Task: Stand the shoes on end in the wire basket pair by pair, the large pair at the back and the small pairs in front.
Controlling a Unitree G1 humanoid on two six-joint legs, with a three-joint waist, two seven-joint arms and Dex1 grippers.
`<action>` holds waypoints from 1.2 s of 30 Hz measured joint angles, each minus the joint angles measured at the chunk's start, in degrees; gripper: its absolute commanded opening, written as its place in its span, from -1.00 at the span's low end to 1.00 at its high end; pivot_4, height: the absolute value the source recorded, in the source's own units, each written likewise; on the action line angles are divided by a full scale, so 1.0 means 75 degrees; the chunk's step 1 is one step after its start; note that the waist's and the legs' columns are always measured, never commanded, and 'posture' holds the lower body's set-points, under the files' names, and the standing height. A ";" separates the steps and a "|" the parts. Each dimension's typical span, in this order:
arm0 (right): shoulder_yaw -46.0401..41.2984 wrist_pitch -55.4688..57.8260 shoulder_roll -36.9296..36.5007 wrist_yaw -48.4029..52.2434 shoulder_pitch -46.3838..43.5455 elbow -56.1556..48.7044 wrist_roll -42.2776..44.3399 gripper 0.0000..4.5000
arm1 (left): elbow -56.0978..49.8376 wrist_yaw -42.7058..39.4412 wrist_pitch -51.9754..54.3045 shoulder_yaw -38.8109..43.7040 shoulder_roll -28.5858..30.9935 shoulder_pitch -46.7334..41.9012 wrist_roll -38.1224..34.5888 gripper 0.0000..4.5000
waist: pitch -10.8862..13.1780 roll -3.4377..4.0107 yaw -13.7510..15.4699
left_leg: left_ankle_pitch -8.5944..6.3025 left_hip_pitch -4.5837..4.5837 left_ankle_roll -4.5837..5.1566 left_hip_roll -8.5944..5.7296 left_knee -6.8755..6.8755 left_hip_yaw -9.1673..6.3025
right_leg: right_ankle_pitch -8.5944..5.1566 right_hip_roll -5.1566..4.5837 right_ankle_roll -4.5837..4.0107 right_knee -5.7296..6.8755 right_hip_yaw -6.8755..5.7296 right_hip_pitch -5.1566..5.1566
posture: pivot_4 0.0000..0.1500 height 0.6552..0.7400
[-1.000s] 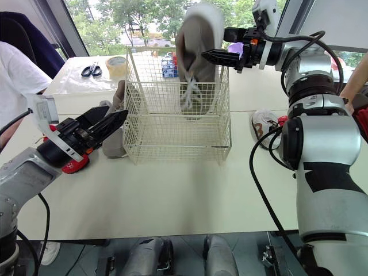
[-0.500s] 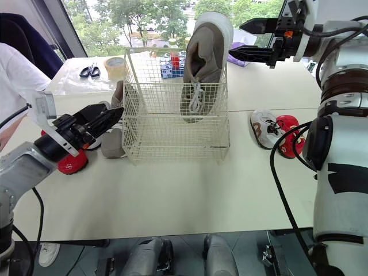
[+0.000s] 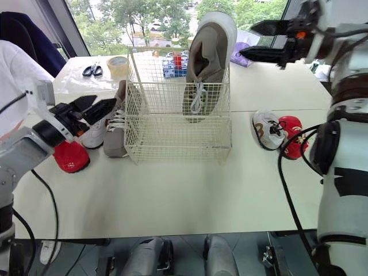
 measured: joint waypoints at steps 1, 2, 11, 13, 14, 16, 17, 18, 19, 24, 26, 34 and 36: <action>-0.0089 0.0463 -0.0186 0.0128 0.0172 -0.0627 0.0244 0.97 | 0.0357 0.0039 0.0127 -0.0014 0.0231 -0.0290 0.0208 1.00 | -0.0001 -0.0001 -0.0014 | 0.0000 0.0000 0.0000 0.0002 -0.0003 0.0000 | 0.0000 0.0001 0.0000 -0.0001 -0.0002 -0.0002 | 1.00 1.00; -0.0179 0.1075 -0.0394 0.0247 0.0570 -0.1714 0.0605 0.97 | 0.0745 -0.0110 0.0336 -0.0174 0.0533 -0.0669 0.0444 1.00 | -0.0004 -0.0005 -0.0021 | 0.0000 0.0001 0.0000 0.0004 -0.0004 -0.0006 | -0.0002 0.0003 0.0003 -0.0002 -0.0010 0.0003 | 1.00 1.00; 0.0219 0.4366 -0.0145 -0.0874 0.4878 -0.9681 0.3100 0.97 | 0.5109 -0.2967 0.0965 -0.2759 0.0377 -0.4497 0.2949 1.00 | -0.0013 -0.0015 0.0024 | 0.0004 0.0010 -0.0004 -0.0001 0.0011 0.0015 | 0.0000 0.0007 0.0007 0.0009 -0.0021 0.0013 | 1.00 1.00; 0.0332 0.4595 -0.0098 -0.1342 0.5426 -1.0513 0.3327 0.97 | 0.6143 -0.3546 0.0810 -0.3255 0.0055 -0.5280 0.3572 1.00 | -0.0013 -0.0016 0.0110 | 0.0003 0.0005 -0.0002 -0.0003 0.0012 0.0019 | 0.0000 0.0007 0.0007 0.0004 -0.0020 0.0012 | 1.00 1.00; 0.0342 0.4674 -0.0116 -0.1559 0.5630 -1.0791 0.3395 0.97 | 0.6675 -0.3806 0.0674 -0.3477 -0.0069 -0.5576 0.3925 1.00 | -0.0013 -0.0016 0.0131 | 0.0001 0.0003 0.0002 -0.0006 0.0013 0.0022 | 0.0000 0.0005 0.0007 -0.0001 -0.0018 0.0010 | 1.00 1.00; 0.0260 0.4818 -0.0198 -0.2017 0.5969 -1.1207 0.3504 0.97 | 0.7830 -0.4251 0.0227 -0.3874 -0.0328 -0.6048 0.4731 1.00 | -0.0014 -0.0017 0.0145 | -0.0003 -0.0003 0.0010 -0.0008 0.0014 0.0028 | -0.0001 0.0004 0.0008 -0.0007 -0.0018 0.0009 | 1.00 1.00; 0.0207 0.4886 -0.0217 -0.2212 0.6076 -1.1346 0.3549 0.97 | 0.8342 -0.4427 0.0011 -0.3958 -0.0474 -0.6201 0.5028 1.00 | -0.0013 -0.0020 0.0146 | -0.0004 -0.0005 0.0011 -0.0007 0.0014 0.0027 | -0.0001 0.0004 0.0007 -0.0007 -0.0018 0.0008 | 1.00 1.00; 0.0171 0.4934 -0.0218 -0.2382 0.6123 -1.1446 0.3639 0.97 | 0.8742 -0.4586 -0.0174 -0.4018 -0.0607 -0.6299 0.5263 1.00 | -0.0012 -0.0021 0.0145 | -0.0003 -0.0010 0.0012 -0.0006 0.0015 0.0027 | -0.0001 0.0004 0.0007 -0.0007 -0.0019 0.0004 | 1.00 1.00; 0.0068 0.5010 -0.0209 -0.2581 0.6173 -1.1557 0.3791 0.97 | 0.9224 -0.4775 -0.0378 -0.4091 -0.0813 -0.6447 0.5552 1.00 | -0.0011 -0.0024 0.0146 | -0.0003 -0.0017 0.0013 -0.0006 0.0017 0.0026 | -0.0001 0.0004 0.0008 -0.0007 -0.0019 -0.0001 | 1.00 1.00; -0.0155 0.5177 -0.0137 -0.3421 0.6292 -1.1845 0.4250 0.97 | 1.0813 -0.5107 -0.1419 -0.4088 -0.1709 -0.6785 0.6512 1.00 | -0.0010 -0.0035 0.0160 | -0.0006 -0.0020 0.0020 -0.0004 0.0023 0.0019 | -0.0001 -0.0002 0.0008 -0.0005 -0.0021 -0.0001 | 1.00 1.00; -0.0231 0.5178 -0.0130 -0.3726 0.6359 -1.1889 0.4366 0.97 | 1.1219 -0.5098 -0.1805 -0.3883 -0.2020 -0.6858 0.6718 1.00 | -0.0012 -0.0041 0.0181 | -0.0011 -0.0022 0.0029 -0.0007 0.0029 0.0008 | 0.0000 -0.0011 0.0008 -0.0002 -0.0025 0.0001 | 1.00 1.00; -0.0234 0.5175 -0.0185 -0.4297 0.6417 -1.1920 0.4588 1.00 | 1.1627 -0.5087 -0.2496 -0.3610 -0.2484 -0.6940 0.7527 -0.54 | -0.0013 -0.0042 0.0257 | -0.0073 -0.0030 0.0134 -0.0004 0.0120 -0.0002 | 0.0002 -0.0024 0.0012 0.0016 -0.0028 0.0023 | 1.00 1.00; -0.0233 0.5165 -0.0185 -0.4396 0.6417 -1.1920 0.4633 1.00 | 1.1642 -0.5086 -0.2532 -0.3503 -0.2515 -0.6940 0.7626 -0.96 | -0.0013 -0.0042 0.0269 | -0.0075 -0.0030 0.0138 -0.0005 0.0125 0.0001 | 0.0008 -0.0028 0.0021 0.0015 -0.0028 0.0024 | 1.00 1.00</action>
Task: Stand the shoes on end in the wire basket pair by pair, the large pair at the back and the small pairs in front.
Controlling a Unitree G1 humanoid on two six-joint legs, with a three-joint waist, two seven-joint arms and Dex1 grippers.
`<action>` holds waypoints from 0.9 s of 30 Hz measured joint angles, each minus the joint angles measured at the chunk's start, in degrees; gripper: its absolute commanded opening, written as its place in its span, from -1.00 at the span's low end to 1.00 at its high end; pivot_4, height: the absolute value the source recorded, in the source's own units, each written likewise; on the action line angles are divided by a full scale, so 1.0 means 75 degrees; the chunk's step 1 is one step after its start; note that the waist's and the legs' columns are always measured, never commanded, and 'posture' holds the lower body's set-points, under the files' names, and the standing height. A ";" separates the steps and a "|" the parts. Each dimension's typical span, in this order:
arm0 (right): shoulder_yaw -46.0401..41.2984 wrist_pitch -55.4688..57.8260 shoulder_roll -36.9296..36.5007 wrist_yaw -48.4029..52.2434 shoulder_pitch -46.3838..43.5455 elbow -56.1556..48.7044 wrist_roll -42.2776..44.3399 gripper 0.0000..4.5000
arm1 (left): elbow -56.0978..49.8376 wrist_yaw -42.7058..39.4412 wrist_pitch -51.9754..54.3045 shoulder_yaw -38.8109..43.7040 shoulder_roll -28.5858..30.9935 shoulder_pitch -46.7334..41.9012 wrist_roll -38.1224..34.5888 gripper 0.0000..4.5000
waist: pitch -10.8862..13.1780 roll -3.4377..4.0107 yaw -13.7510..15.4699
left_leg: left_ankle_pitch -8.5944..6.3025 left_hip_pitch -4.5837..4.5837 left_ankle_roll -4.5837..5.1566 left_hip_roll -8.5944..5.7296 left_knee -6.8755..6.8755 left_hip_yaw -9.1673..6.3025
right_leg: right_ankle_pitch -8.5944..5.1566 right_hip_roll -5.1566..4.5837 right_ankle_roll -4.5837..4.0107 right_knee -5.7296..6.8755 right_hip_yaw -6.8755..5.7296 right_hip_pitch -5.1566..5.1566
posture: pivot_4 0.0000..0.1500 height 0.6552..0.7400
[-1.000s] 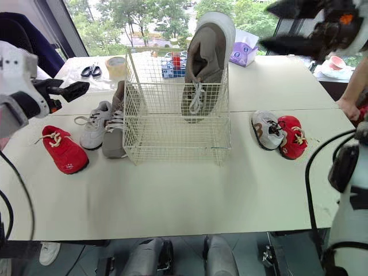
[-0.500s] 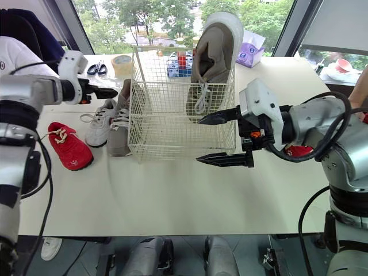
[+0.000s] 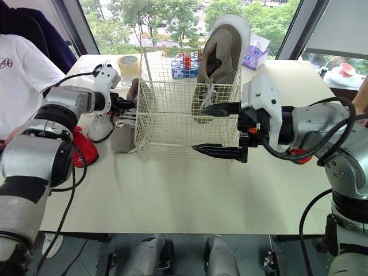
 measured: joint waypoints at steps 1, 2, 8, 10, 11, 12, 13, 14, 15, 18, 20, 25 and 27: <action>0.0005 -0.0015 0.0000 -0.0045 0.0000 0.0002 0.0007 1.00 | 0.0017 -0.0006 -0.0021 0.0074 0.0006 0.0000 0.0027 -0.99 | 0.0000 0.0000 0.0007 | -0.0001 0.0000 0.0001 0.0000 0.0001 0.0000 | 0.0001 -0.0001 0.0001 0.0000 0.0000 0.0000 | 1.00 1.00; 0.0024 -0.0027 0.0000 -0.0093 -0.0001 0.0006 0.0007 1.00 | 0.0020 -0.0023 -0.0053 0.0116 0.0014 -0.0001 0.0056 -0.99 | 0.0000 0.0000 0.0014 | -0.0001 -0.0002 0.0002 0.0000 0.0000 0.0000 | 0.0001 -0.0001 0.0001 0.0000 0.0000 -0.0002 | 1.00 1.00; 0.0082 -0.0143 0.0000 -0.0249 -0.0002 0.0038 0.0016 1.00 | 0.0025 0.0046 0.0090 0.0706 0.0273 -0.0115 0.0033 -0.99 | 0.0009 -0.0015 -0.0004 | -0.0002 -0.0023 0.0003 0.0000 -0.0001 0.0005 | 0.0005 0.0002 0.0008 -0.0002 -0.0001 -0.0018 | 1.00 1.00; 0.0082 -0.0157 -0.0018 -0.0275 -0.0001 0.0059 0.0049 1.00 | 0.0017 0.0222 0.0301 0.1127 0.0505 -0.0354 -0.0119 -0.99 | 0.0013 -0.0021 -0.0045 | -0.0002 -0.0027 0.0003 0.0000 -0.0001 0.0005 | 0.0008 0.0003 0.0013 -0.0008 -0.0001 -0.0019 | 1.00 1.00; 0.0081 -0.0168 -0.0026 -0.0282 -0.0002 0.0089 0.0057 1.00 | -0.0049 0.0339 0.0427 0.1350 0.0641 -0.0509 -0.0230 -0.99 | 0.0015 -0.0025 -0.0087 | -0.0002 -0.0030 0.0003 0.0000 -0.0001 0.0004 | 0.0011 0.0003 0.0019 -0.0010 -0.0001 -0.0019 | 1.00 1.00; 0.0078 -0.0172 -0.0036 -0.0289 -0.0001 0.0111 0.0057 1.00 | -0.0118 0.0425 0.0487 0.1524 0.0765 -0.0641 -0.0330 -0.99 | 0.0016 -0.0027 -0.0111 | -0.0001 -0.0034 0.0002 0.0000 -0.0001 0.0003 | 0.0013 0.0003 0.0023 -0.0012 -0.0001 -0.0019 | 1.00 1.00; 0.0074 -0.0175 -0.0059 -0.0291 0.0000 0.0141 0.0061 1.00 | -0.0273 0.0557 0.0628 0.1781 0.0940 -0.0845 -0.0463 -0.99 | 0.0017 -0.0028 -0.0130 | -0.0001 -0.0037 0.0002 -0.0001 -0.0002 0.0003 | 0.0016 0.0002 0.0028 -0.0012 -0.0001 -0.0019 | 1.00 1.00; 0.0056 -0.0177 -0.0094 -0.0291 0.0005 0.0181 0.0063 1.00 | -0.0456 0.0653 0.0743 0.1964 0.1078 -0.1028 -0.0562 -0.99 | 0.0017 -0.0028 -0.0135 | 0.0000 -0.0037 0.0001 -0.0001 -0.0001 0.0006 | 0.0017 0.0002 0.0032 -0.0011 -0.0001 -0.0018 | 1.00 1.00; 0.0030 -0.0178 -0.0132 -0.0293 0.0007 0.0203 0.0064 1.00 | -0.0676 0.0733 0.0758 0.2111 0.1194 -0.1173 -0.0656 -0.99 | 0.0016 -0.0027 -0.0138 | 0.0006 -0.0037 -0.0010 -0.0002 -0.0001 0.0008 | 0.0018 0.0001 0.0033 -0.0012 0.0000 -0.0016 | 1.00 1.00; -0.0004 -0.0175 -0.0243 -0.0287 0.0012 0.0283 0.0095 1.00 | -0.1315 0.1254 0.0255 0.2594 0.1400 -0.1271 -0.0855 -0.99 | 0.0016 -0.0027 -0.0141 | 0.0014 -0.0036 -0.0024 -0.0002 -0.0002 0.0009 | 0.0018 0.0000 0.0035 -0.0014 0.0001 -0.0016 | 1.00 1.00; -0.0110 -0.0162 -0.0249 -0.0347 0.0008 0.0400 0.0229 1.00 | -0.1617 0.1738 -0.0669 0.2967 0.1383 -0.1271 -0.0976 -0.99 | 0.0019 -0.0032 -0.0127 | 0.0015 -0.0036 -0.0027 -0.0001 -0.0001 0.0007 | 0.0018 0.0000 0.0034 -0.0016 0.0001 -0.0017 | 1.00 1.00; -0.0816 0.0041 -0.0005 -0.0835 -0.0311 0.0737 0.1145 1.00 | -0.2946 0.2512 -0.2892 0.3687 0.0617 -0.1374 -0.1412 -0.99 | 0.0017 -0.0036 -0.0046 | 0.0016 -0.0038 -0.0028 -0.0015 0.0002 0.0007 | 0.0028 -0.0014 0.0049 -0.0023 0.0000 -0.0004 | 1.00 1.00; -0.1229 0.0133 0.0071 -0.1106 -0.0520 0.0836 0.1756 1.00 | -0.3683 0.2579 -0.3647 0.3616 0.0003 -0.1320 -0.1477 -0.99 | 0.0015 -0.0036 0.0047 | 0.0015 -0.0037 -0.0025 -0.0023 0.0004 0.0014 | 0.0032 -0.0022 0.0053 -0.0029 0.0000 0.0001 | 1.00 1.00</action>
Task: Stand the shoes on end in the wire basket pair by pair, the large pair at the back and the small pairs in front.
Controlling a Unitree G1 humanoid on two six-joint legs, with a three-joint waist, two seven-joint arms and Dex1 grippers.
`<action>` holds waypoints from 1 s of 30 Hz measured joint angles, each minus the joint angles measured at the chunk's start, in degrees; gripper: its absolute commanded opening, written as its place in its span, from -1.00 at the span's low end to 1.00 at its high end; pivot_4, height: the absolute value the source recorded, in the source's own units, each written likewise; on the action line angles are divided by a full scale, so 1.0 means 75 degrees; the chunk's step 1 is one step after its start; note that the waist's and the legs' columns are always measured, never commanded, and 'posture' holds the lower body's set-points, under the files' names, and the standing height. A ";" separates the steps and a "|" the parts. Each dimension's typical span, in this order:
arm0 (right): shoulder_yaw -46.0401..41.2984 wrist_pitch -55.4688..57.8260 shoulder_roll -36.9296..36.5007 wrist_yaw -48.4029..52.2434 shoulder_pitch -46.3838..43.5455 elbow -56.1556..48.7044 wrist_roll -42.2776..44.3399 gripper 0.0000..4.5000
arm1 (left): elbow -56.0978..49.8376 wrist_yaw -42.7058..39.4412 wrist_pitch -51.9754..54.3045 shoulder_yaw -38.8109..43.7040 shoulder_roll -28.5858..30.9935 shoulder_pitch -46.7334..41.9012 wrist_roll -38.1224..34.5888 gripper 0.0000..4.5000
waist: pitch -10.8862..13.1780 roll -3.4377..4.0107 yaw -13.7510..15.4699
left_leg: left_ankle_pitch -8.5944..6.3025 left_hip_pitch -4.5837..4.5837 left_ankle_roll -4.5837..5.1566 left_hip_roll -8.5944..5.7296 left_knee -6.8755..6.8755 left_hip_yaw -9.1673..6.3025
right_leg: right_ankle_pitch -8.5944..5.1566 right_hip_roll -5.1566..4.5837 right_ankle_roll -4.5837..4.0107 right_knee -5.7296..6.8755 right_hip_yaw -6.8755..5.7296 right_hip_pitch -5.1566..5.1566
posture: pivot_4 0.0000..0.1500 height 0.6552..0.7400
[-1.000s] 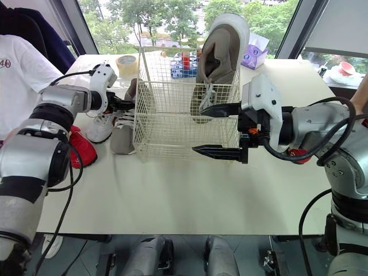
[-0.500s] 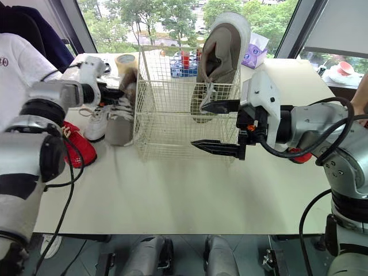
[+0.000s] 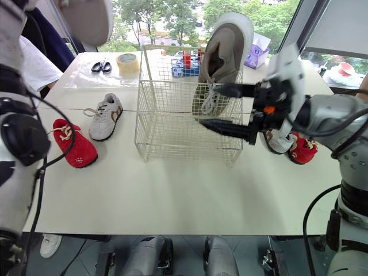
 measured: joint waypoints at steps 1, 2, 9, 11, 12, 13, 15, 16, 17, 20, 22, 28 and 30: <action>-0.0243 0.0069 0.0035 -0.0171 -0.0116 0.0086 0.0424 1.00 | -0.0446 0.0074 -0.0460 -0.0124 -0.0367 0.0102 -0.0003 -0.99 | -0.0001 -0.0001 0.0041 | -0.0001 0.0003 0.0001 -0.0003 0.0001 0.0002 | 0.0001 -0.0002 0.0000 -0.0001 0.0000 0.0004 | 1.00 1.00; -0.0449 0.0148 0.0034 -0.0343 -0.0134 0.0134 0.0793 1.00 | -0.0793 0.0178 -0.0796 -0.0288 -0.0709 0.0228 0.0060 -0.99 | -0.0004 -0.0002 0.0057 | -0.0001 0.0005 0.0002 -0.0004 0.0002 0.0001 | 0.0001 -0.0003 0.0001 -0.0002 0.0000 0.0010 | 1.00 1.00; -0.1505 0.0424 -0.0203 -0.1479 0.0596 0.0212 0.2309 1.00 | -0.1414 0.0936 -0.2502 -0.1307 -0.2288 0.1271 0.0779 -0.99 | -0.0004 -0.0002 -0.0021 | -0.0018 0.0034 0.0033 0.0006 -0.0003 0.0016 | 0.0002 0.0003 0.0001 0.0001 0.0012 0.0006 | 1.00 1.00; -0.1607 0.0431 -0.0331 -0.1648 0.0816 0.0166 0.2443 1.00 | -0.1320 0.1087 -0.2781 -0.1406 -0.2402 0.1324 0.0978 -0.99 | -0.0004 -0.0001 -0.0027 | -0.0020 0.0033 0.0036 0.0010 -0.0007 0.0016 | 0.0002 0.0008 0.0001 0.0005 0.0012 0.0000 | 1.00 1.00; -0.1660 0.0432 -0.0427 -0.1776 0.0951 0.0096 0.2533 1.00 | -0.1303 0.1219 -0.3040 -0.1484 -0.2453 0.1403 0.1119 -0.99 | -0.0005 0.0000 -0.0026 | -0.0023 0.0035 0.0040 0.0012 -0.0009 0.0015 | 0.0002 0.0010 0.0001 0.0006 0.0012 0.0000 | 1.00 1.00; -0.1711 0.0419 -0.0459 -0.1895 0.1023 0.0040 0.2646 1.00 | -0.1292 0.1384 -0.3319 -0.1536 -0.2521 0.1525 0.1252 -0.99 | -0.0006 0.0002 -0.0031 | -0.0025 0.0036 0.0044 0.0015 -0.0009 0.0015 | 0.0002 0.0011 0.0001 0.0006 0.0012 0.0000 | 1.00 1.00; -0.1768 0.0347 -0.0519 -0.2085 0.1054 -0.0041 0.2829 1.00 | -0.1200 0.1577 -0.3758 -0.1659 -0.2610 0.1803 0.1493 -0.99 | -0.0008 0.0006 -0.0021 | -0.0026 0.0038 0.0048 0.0015 -0.0005 0.0015 | 0.0002 0.0011 0.0000 0.0007 0.0013 0.0003 | 1.00 1.00; -0.1780 0.0304 -0.0582 -0.2154 0.1063 -0.0081 0.2911 1.00 | -0.1122 0.1646 -0.3882 -0.1704 -0.2677 0.1953 0.1566 -0.99 | -0.0008 0.0005 0.0004 | -0.0027 0.0037 0.0049 0.0015 -0.0003 0.0015 | 0.0003 0.0010 0.0000 0.0008 0.0012 0.0003 | 1.00 1.00; -0.1790 0.0269 -0.0628 -0.2196 0.1076 -0.0089 0.2980 1.00 | -0.1062 0.1722 -0.3948 -0.1749 -0.2729 0.2061 0.1629 -0.99 | -0.0008 0.0005 0.0015 | -0.0027 0.0037 0.0050 0.0015 -0.0001 0.0014 | 0.0004 0.0010 -0.0002 0.0007 0.0012 0.0005 | 1.00 1.00; -0.1814 0.0188 -0.0771 -0.2313 0.1209 -0.0101 0.3166 1.00 | -0.0942 0.1915 -0.4023 -0.1897 -0.2863 0.2589 0.1794 -0.99 | -0.0008 0.0004 0.0042 | -0.0029 0.0034 0.0055 0.0010 0.0003 0.0012 | 0.0004 0.0004 -0.0002 0.0004 0.0012 0.0009 | 1.00 1.00; -0.1815 0.0182 -0.0918 -0.2343 0.1384 -0.0099 0.3194 1.00 | -0.0991 0.1940 -0.3969 -0.1945 -0.2906 0.2975 0.1819 -0.99 | -0.0008 0.0004 0.0032 | -0.0031 0.0030 0.0059 0.0009 0.0003 0.0012 | 0.0004 0.0001 -0.0002 0.0002 0.0013 0.0007 | 1.00 1.00; -0.1784 -0.0058 -0.0961 -0.2322 0.1525 -0.0072 0.3235 1.00 | -0.2177 0.2082 -0.3290 -0.2177 -0.3039 0.3988 0.1899 -0.99 | -0.0008 0.0004 0.0028 | -0.0031 0.0033 0.0059 0.0009 0.0003 0.0012 | 0.0004 0.0002 -0.0001 0.0004 0.0013 0.0009 | 1.00 1.00; -0.1731 -0.0127 -0.0961 -0.2245 0.1525 -0.0050 0.3225 1.00 | -0.2591 0.2082 -0.2930 -0.2210 -0.3086 0.4258 0.1869 -0.99 | -0.0009 0.0005 0.0026 | -0.0031 0.0037 0.0060 0.0009 0.0003 0.0010 | 0.0004 0.0002 -0.0001 0.0005 0.0013 0.0011 | 1.00 1.00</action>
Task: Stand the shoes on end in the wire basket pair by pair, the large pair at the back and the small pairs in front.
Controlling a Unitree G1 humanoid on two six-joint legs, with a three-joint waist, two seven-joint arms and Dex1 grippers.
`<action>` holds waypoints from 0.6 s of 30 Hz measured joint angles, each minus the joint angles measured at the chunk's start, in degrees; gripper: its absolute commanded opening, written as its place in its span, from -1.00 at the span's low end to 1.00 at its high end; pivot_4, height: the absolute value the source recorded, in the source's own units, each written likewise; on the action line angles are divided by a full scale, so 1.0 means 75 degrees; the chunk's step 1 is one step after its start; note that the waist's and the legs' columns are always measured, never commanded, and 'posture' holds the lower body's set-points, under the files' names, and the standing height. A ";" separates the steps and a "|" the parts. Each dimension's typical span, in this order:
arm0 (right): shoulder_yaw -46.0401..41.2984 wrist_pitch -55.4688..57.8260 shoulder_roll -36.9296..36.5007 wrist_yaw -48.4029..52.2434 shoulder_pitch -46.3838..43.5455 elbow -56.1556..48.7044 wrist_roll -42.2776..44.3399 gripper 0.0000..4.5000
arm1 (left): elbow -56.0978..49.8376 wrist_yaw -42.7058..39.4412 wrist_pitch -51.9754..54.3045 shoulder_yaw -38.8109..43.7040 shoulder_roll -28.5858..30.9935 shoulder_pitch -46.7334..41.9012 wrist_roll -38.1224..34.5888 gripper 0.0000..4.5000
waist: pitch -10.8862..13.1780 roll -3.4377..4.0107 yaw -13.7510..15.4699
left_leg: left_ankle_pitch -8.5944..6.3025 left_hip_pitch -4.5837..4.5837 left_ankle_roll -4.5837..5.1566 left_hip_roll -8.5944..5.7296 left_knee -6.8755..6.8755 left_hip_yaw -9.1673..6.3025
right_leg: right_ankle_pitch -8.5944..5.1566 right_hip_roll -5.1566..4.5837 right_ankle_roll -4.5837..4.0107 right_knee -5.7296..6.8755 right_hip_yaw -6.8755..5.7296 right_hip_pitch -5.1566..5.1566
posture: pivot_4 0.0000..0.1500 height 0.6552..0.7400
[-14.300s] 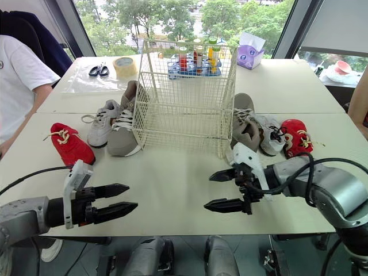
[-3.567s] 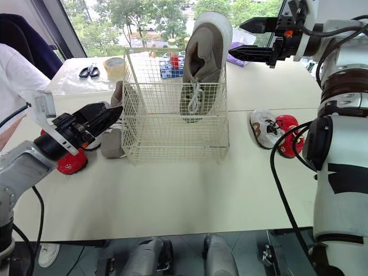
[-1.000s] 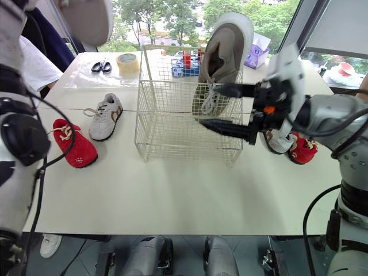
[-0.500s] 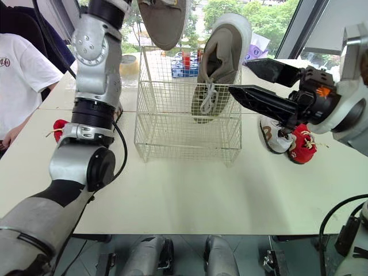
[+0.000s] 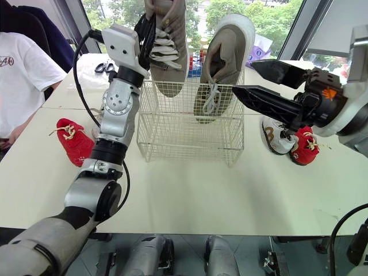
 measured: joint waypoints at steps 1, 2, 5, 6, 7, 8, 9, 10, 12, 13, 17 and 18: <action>0.0055 -0.0036 0.0000 0.0062 -0.0005 0.0023 -0.0031 1.00 | -0.0325 -0.0025 0.0286 -0.0012 -0.0016 0.0180 -0.0054 -0.99 | -0.0001 0.0000 -0.0001 | 0.0000 0.0000 0.0000 0.0000 0.0000 -0.0001 | 0.0000 0.0000 0.0000 0.0000 0.0000 0.0000 | 1.00 1.00; 0.0127 -0.0071 0.0000 0.0122 -0.0007 0.0092 -0.0081 1.00 | -0.0665 -0.0078 0.0541 -0.0031 -0.0018 0.0378 -0.0098 -0.82 | -0.0002 0.0000 -0.0004 | 0.0000 0.0003 0.0000 0.0001 0.0000 -0.0002 | 0.0000 0.0000 0.0000 0.0000 0.0000 0.0003 | 1.00 1.00; 0.0341 -0.0199 0.0014 0.0264 -0.0014 0.0292 -0.0293 1.00 | -0.1565 -0.0261 0.1362 -0.0121 -0.0024 0.0899 -0.0288 -0.27 | -0.0002 0.0000 0.0002 | 0.0001 0.0002 -0.0001 0.0001 0.0000 -0.0003 | 0.0000 0.0001 0.0000 0.0002 0.0000 0.0003 | 1.00 1.00; 0.0427 -0.0245 0.0030 0.0319 -0.0020 0.0302 -0.0353 1.00 | -0.1876 -0.0323 0.1630 -0.0157 -0.0024 0.1065 -0.0359 -0.05 | -0.0002 0.0000 0.0010 | 0.0001 0.0002 -0.0001 0.0001 0.0001 -0.0005 | 0.0000 0.0001 0.0000 0.0003 0.0000 0.0003 | 1.00 1.00; 0.0519 -0.0284 0.0063 0.0381 -0.0030 0.0303 -0.0405 1.00 | -0.2209 -0.0367 0.1926 -0.0186 -0.0023 0.1219 -0.0420 0.18 | -0.0002 0.0000 0.0007 | 0.0001 0.0002 -0.0001 0.0001 0.0002 -0.0005 | 0.0000 0.0002 0.0000 0.0002 0.0000 0.0003 | 1.00 1.00; 0.0587 -0.0305 0.0093 0.0433 -0.0034 0.0326 -0.0436 1.00 | -0.2544 -0.0393 0.2195 -0.0225 -0.0025 0.1362 -0.0463 0.36 | -0.0002 0.0000 0.0005 | 0.0001 0.0002 -0.0001 0.0001 0.0002 -0.0004 | 0.0000 0.0002 0.0000 0.0002 0.0000 0.0004 | 1.00 1.00; 0.0622 -0.0309 0.0123 0.0473 -0.0037 0.0375 -0.0456 1.00 | -0.2766 -0.0421 0.2420 -0.0269 -0.0025 0.1459 -0.0507 0.59 | -0.0002 0.0000 0.0011 | 0.0001 0.0001 -0.0001 0.0000 0.0002 -0.0005 | 0.0000 0.0001 0.0000 0.0002 0.0000 0.0005 | 1.00 1.00; 0.0658 -0.0324 0.0133 0.0521 -0.0041 0.0440 -0.0496 1.00 | -0.3007 -0.0457 0.2654 -0.0279 -0.0016 0.1545 -0.0566 0.79 | -0.0002 0.0000 0.0009 | 0.0001 0.0001 -0.0001 0.0000 0.0003 -0.0006 | 0.0000 0.0002 0.0000 0.0001 0.0000 0.0005 | 1.00 1.00; 0.0747 -0.0338 0.0138 0.0649 -0.0034 0.0584 -0.0642 1.00 | -0.3591 -0.0539 0.3240 -0.0273 0.0081 0.1689 -0.0707 0.99 | -0.0003 0.0002 -0.0001 | 0.0001 0.0002 -0.0001 0.0001 0.0004 -0.0006 | 0.0000 0.0002 -0.0001 0.0002 0.0000 0.0005 | 1.00 1.00; 0.0796 -0.0340 0.0140 0.0701 -0.0020 0.0613 -0.0736 1.00 | -0.3865 -0.0575 0.3510 -0.0273 0.0157 0.1759 -0.0770 0.99 | -0.0003 0.0002 -0.0004 | 0.0001 0.0003 -0.0001 0.0001 0.0004 -0.0006 | 0.0000 0.0003 -0.0001 0.0002 0.0000 0.0005 | 1.00 1.00; 0.0912 -0.0402 0.0147 0.0800 0.0266 0.0838 -0.1298 1.00 | -0.5212 -0.0935 0.4903 -0.0159 0.0782 0.2308 -0.1342 0.99 | -0.0004 0.0005 -0.0009 | 0.0001 0.0004 -0.0002 0.0003 0.0004 -0.0007 | -0.0001 0.0006 -0.0001 0.0005 0.0000 0.0005 | 1.00 1.00; 0.0913 -0.0472 0.0147 0.0763 0.0387 0.0944 -0.1515 1.00 | -0.5519 -0.1019 0.5312 -0.0037 0.0977 0.2404 -0.1564 0.99 | -0.0004 0.0005 -0.0010 | 0.0002 0.0003 -0.0004 0.0003 0.0004 -0.0008 | -0.0001 0.0006 -0.0001 0.0006 0.0000 0.0005 | 1.00 1.00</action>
